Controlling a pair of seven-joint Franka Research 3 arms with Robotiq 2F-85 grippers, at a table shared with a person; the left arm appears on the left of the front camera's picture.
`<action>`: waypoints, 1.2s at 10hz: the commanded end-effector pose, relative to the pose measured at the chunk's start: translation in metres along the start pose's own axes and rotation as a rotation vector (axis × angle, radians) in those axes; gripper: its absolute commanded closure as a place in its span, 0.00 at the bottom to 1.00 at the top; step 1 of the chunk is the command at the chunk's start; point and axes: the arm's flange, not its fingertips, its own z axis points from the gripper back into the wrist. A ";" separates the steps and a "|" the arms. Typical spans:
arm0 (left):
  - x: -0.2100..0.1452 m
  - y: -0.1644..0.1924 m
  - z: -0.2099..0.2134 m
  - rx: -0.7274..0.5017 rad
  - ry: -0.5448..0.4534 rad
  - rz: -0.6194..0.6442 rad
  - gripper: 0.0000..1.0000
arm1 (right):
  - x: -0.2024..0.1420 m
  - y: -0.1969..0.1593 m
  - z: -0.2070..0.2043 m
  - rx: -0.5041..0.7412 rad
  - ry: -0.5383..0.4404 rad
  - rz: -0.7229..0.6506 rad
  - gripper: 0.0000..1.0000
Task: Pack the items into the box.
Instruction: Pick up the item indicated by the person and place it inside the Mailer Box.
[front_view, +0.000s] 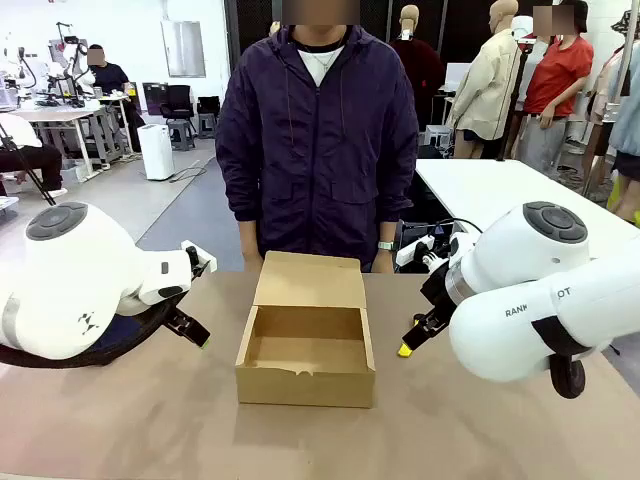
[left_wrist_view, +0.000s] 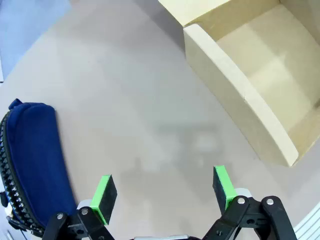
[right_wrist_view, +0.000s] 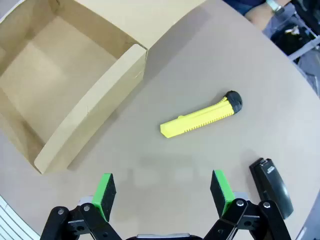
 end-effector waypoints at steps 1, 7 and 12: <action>0.000 0.000 0.000 0.000 0.000 0.000 0.00 | 0.000 0.000 0.000 0.000 0.000 0.000 0.00; 0.000 0.000 0.000 0.000 0.000 0.000 0.00 | 0.000 0.000 0.000 0.000 0.000 0.000 0.00; 0.000 0.000 0.000 0.000 0.000 0.000 0.00 | 0.000 0.000 0.000 0.000 0.000 0.000 0.00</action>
